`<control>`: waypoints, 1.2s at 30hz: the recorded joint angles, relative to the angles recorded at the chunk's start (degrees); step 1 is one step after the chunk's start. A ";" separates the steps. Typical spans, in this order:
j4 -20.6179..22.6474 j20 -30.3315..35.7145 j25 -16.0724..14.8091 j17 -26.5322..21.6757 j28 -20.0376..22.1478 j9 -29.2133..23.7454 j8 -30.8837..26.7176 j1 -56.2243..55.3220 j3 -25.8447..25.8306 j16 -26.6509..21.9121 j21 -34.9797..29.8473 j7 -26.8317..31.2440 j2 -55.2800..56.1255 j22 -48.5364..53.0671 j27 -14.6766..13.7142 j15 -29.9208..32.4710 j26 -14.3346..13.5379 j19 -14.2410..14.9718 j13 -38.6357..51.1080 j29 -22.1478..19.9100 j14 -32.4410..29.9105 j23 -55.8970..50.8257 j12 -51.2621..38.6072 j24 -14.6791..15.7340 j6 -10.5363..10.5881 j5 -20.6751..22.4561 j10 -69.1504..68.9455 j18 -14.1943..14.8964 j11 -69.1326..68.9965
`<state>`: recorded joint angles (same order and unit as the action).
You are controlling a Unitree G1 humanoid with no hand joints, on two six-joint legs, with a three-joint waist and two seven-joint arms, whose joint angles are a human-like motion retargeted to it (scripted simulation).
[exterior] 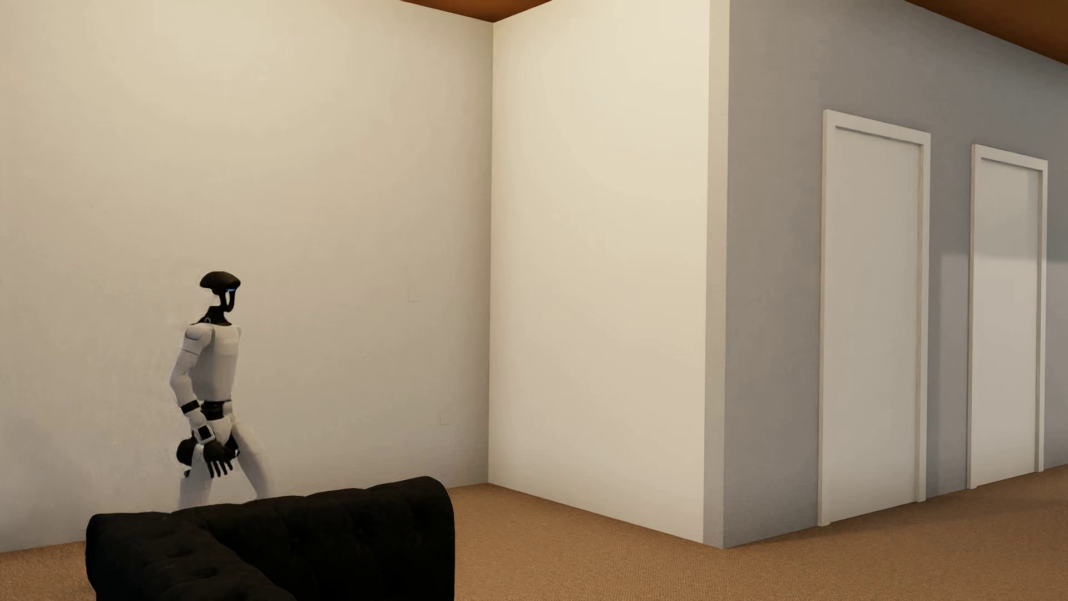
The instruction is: Walk around the corner
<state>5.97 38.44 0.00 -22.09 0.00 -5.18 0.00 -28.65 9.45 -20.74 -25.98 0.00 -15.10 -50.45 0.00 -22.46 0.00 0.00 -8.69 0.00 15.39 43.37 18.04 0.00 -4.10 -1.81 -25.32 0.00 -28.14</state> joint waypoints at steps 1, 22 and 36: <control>-0.21 0.91 0.00 0.14 0.00 -0.41 0.00 -0.79 2.03 -0.28 1.13 0.00 -1.69 0.10 0.00 0.06 0.00 0.00 0.38 0.00 -4.27 0.35 0.20 0.00 -0.16 -0.14 -0.17 0.00 -0.84; -4.77 -7.16 0.00 2.88 0.00 0.72 0.00 29.07 -21.70 1.07 -1.74 0.00 31.19 3.61 0.00 11.33 0.00 0.00 -9.46 0.00 -20.64 14.63 -8.93 0.00 5.37 2.03 -50.99 0.00 -15.39; 7.12 2.00 0.00 1.17 0.00 -0.77 0.00 19.25 -10.98 -1.29 3.08 0.00 23.15 -2.70 0.00 12.35 0.00 0.00 -7.09 0.00 -17.74 6.69 -0.19 0.00 -3.58 -5.91 -8.19 0.00 -47.23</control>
<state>13.09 40.45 0.00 -20.92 0.00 -5.95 0.00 -9.39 -1.54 -22.03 -22.90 0.00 8.04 -53.15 0.00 -10.10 0.00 0.00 -15.78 0.00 -2.35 50.06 17.85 0.00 -7.68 -7.72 -33.51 0.00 -75.37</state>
